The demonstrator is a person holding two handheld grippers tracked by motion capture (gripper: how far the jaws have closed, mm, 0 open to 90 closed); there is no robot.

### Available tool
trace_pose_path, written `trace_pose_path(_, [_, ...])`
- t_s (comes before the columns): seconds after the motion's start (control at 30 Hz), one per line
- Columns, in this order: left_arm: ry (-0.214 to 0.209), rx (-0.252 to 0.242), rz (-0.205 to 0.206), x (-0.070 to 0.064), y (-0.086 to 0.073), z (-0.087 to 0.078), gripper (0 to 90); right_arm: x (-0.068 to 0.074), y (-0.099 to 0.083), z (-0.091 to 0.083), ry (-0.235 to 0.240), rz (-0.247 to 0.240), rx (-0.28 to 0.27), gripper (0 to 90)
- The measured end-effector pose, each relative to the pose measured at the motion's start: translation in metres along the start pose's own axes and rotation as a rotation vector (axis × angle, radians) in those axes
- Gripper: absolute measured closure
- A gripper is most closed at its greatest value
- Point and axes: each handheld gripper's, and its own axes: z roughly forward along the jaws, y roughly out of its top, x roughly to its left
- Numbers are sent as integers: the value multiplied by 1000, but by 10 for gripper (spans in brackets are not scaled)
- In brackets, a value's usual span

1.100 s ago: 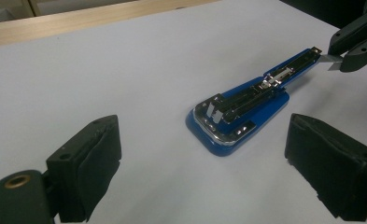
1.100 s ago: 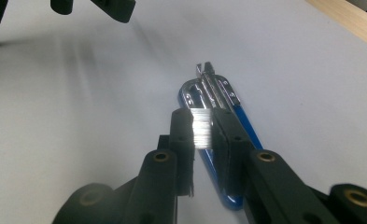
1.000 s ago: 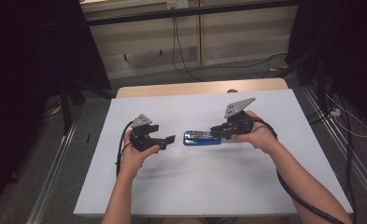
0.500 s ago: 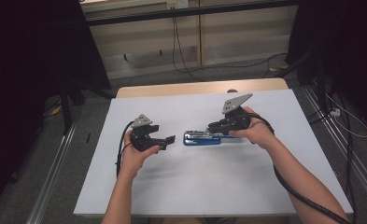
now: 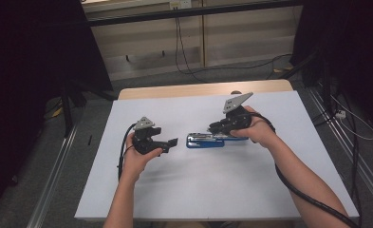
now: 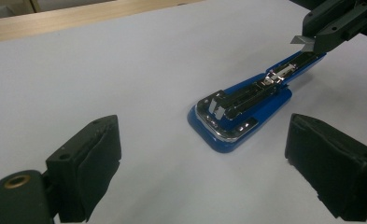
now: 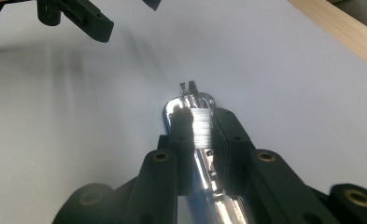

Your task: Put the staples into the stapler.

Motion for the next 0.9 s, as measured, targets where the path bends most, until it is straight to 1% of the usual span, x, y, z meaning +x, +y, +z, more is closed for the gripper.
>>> trace_pose_path(0.17, [3,1,3,1,0,-1,108,-2,2,4,10,-12,10,799])
trace_pose_path(0.23, [5,5,-1,1,0,-1,108,-3,3,6,15,-16,10,799])
trace_pose_path(0.27, [5,3,-9,0,-1,0,108,-3,3,7,17,-18,13,798])
trace_pose_path(0.37, [4,8,-5,1,-1,0,107,-4,5,10,20,-27,19,798])
trace_pose_path(0.47, [4,3,-9,1,-1,0,107,-5,7,13,25,-38,23,798])
trace_pose_path(0.5, [5,6,-2,1,-1,-1,107,-6,7,14,26,-38,24,799])
trace_pose_path(0.6, [6,1,-8,1,-1,-1,107,-7,9,17,32,-44,26,798])
trace_pose_path(0.9, [5,7,-1,1,-1,-1,106,-11,11,24,48,-53,29,798])
